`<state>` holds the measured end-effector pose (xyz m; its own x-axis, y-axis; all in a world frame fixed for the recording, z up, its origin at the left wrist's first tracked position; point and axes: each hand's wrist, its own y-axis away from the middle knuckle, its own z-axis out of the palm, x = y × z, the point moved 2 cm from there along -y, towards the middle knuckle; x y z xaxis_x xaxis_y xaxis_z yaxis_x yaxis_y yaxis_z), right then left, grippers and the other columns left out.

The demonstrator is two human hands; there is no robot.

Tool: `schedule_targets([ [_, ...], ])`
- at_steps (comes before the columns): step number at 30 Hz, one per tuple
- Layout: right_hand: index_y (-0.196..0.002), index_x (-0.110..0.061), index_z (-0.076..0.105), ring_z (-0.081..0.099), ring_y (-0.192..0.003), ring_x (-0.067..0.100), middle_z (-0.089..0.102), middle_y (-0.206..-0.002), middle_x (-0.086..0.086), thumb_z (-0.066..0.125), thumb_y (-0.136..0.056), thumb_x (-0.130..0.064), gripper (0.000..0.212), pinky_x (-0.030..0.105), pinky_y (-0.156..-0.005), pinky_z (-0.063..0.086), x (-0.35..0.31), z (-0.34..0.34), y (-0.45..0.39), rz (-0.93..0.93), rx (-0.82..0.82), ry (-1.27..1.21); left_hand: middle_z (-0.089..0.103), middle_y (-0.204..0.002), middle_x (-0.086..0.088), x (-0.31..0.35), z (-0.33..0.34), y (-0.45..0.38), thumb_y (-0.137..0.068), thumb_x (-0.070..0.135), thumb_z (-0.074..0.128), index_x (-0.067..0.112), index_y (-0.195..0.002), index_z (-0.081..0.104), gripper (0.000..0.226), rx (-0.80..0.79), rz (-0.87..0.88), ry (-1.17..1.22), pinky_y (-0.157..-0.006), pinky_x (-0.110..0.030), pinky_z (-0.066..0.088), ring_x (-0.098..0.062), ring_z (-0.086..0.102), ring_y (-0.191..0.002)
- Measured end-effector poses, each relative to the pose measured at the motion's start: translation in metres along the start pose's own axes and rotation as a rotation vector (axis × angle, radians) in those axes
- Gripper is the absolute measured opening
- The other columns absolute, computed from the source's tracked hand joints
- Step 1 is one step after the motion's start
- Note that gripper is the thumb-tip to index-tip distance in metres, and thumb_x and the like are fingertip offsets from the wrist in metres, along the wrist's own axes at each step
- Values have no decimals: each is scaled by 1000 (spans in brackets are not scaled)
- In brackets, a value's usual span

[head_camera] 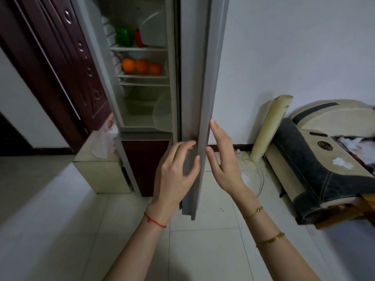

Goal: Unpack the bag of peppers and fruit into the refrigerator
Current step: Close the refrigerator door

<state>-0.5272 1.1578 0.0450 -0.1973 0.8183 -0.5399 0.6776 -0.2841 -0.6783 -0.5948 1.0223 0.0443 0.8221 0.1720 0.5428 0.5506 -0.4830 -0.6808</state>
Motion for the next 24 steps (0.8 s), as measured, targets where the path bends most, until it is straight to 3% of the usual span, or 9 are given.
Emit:
schedule_targets([
  [11,-155,-11,21,16,-150,10,17,-163,-2,52,-100,-19,63,36,-123,21,-54,145,-54,55,-35,-15,62,-109,1,-128,-101,-13,-89,25,66,15,-133,51,47,-20,-113,-32,-88,-14,47,-4,57,-101],
  [17,-156,-15,18,9,-152,13,13,-164,-5,49,-103,-22,62,42,-123,18,-65,204,-92,52,-94,30,57,-125,-2,-195,-137,-32,-91,27,60,14,-147,37,62,-61,-149,-32,-91,-6,40,-6,55,-108],
  [24,-156,-20,16,-2,-152,11,9,-164,-8,43,-104,-28,59,42,-124,14,-62,263,-143,18,-185,116,37,-152,3,-268,-155,-66,-91,26,61,32,-153,13,79,-89,-264,45,-109,-40,44,-14,44,-135],
])
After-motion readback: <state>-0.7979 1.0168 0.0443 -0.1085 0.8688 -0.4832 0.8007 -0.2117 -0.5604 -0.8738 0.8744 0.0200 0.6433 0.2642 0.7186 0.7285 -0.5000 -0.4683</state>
